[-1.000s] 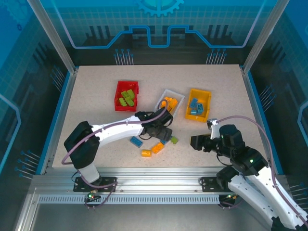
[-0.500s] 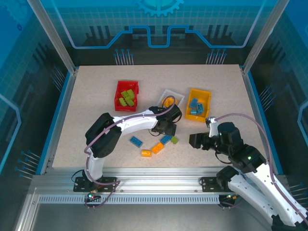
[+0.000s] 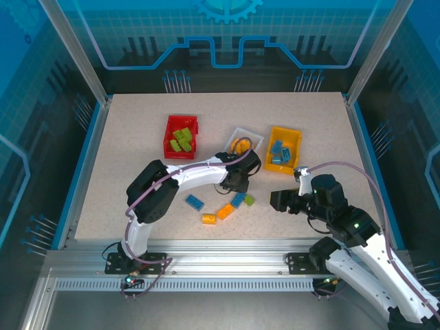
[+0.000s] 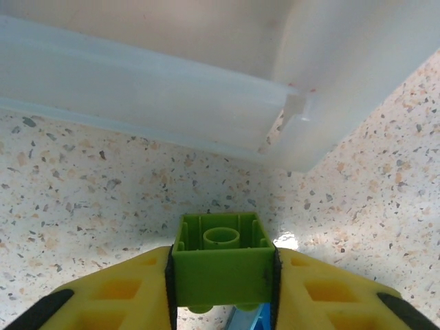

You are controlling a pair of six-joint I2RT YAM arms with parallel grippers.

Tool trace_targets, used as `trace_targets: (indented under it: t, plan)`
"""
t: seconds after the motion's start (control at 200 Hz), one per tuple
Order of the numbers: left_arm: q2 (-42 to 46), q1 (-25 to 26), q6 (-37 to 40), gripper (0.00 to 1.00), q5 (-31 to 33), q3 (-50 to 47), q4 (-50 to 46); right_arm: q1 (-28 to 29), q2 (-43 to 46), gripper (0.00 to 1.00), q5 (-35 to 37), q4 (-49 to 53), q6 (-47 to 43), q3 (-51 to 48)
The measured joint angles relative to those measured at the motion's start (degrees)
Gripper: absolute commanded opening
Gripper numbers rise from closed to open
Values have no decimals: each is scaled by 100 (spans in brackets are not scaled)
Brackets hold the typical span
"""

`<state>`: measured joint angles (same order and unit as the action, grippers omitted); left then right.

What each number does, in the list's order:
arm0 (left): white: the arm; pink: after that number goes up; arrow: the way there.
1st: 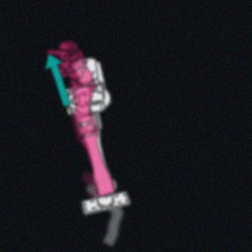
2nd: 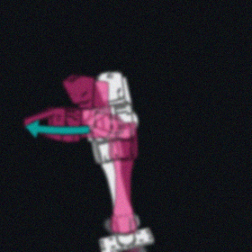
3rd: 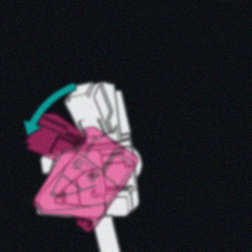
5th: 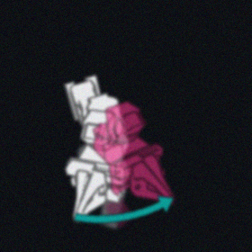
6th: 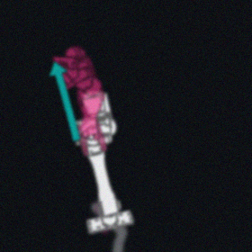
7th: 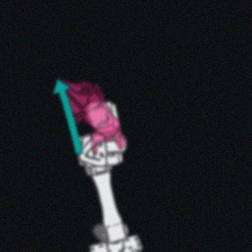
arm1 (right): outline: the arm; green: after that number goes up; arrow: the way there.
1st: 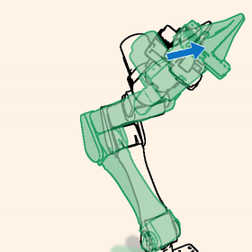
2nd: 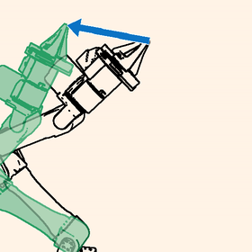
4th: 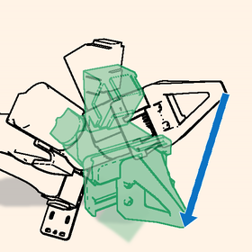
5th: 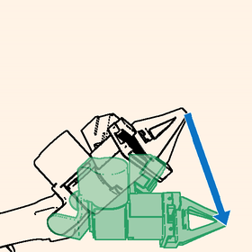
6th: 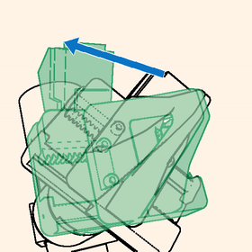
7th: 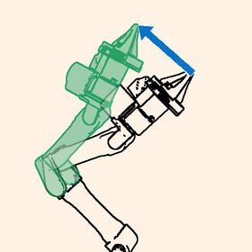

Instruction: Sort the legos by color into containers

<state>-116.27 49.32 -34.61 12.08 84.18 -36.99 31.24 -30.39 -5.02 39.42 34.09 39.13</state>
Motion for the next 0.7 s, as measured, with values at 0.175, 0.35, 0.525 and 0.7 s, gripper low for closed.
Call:
trace_targets:
  t: [0.175,0.35,0.525,0.7]
  plan:
    - [17,0,0,32,74,-2,2,0,0,69,-4,-2,-2,0]
    - [555,-96,0,32,249,-341,-42,81,-94,68,-129,-118,-46,-2]
    - [1897,-1032,59,33,254,-782,-184,1156,-778,68,164,-481,-205,116]
    - [2363,-2549,417,34,221,-697,-280,2240,-2065,68,688,-1047,-407,730]
